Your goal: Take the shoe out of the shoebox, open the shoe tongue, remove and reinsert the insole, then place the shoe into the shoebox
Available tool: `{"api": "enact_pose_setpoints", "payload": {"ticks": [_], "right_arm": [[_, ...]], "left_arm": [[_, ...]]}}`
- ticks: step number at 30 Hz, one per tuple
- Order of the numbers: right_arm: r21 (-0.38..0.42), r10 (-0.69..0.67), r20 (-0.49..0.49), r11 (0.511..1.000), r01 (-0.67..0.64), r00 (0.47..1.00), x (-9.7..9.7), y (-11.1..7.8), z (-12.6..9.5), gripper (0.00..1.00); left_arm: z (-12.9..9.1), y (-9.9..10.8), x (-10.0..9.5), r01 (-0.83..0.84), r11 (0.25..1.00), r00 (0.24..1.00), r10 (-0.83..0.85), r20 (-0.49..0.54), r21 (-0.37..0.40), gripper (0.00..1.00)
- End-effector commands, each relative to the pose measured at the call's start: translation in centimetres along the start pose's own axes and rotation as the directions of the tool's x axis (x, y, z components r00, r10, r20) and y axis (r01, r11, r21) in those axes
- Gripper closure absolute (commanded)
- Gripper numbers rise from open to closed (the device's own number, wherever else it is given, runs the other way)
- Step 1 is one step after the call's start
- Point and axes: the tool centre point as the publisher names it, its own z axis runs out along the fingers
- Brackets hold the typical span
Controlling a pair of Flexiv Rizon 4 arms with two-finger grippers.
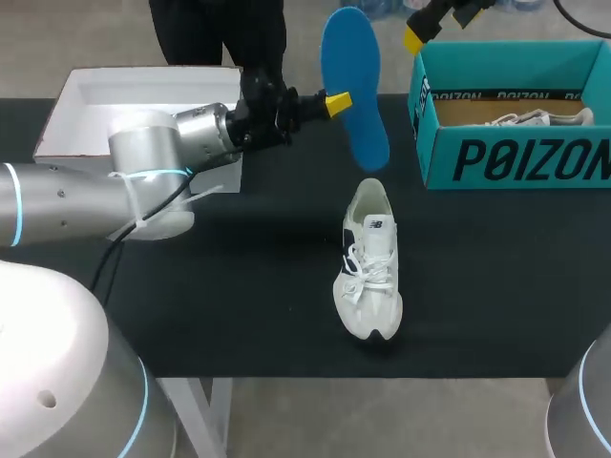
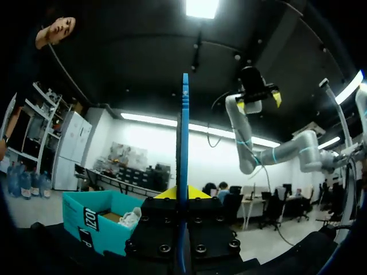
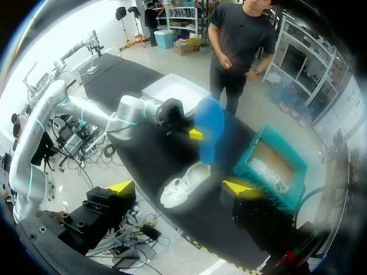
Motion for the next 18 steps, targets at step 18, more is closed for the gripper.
{"api": "enact_pose_setpoints", "payload": {"ticks": [18], "right_arm": [[0.002, 0.001, -0.001, 1.0, -0.001, 1.0, 0.0, 0.1, 0.0, 0.0]], "left_arm": [[-0.1, 0.8, -1.1, 0.435, 0.893, 0.897, -0.441, -0.029, -0.115, 1.0]]}}
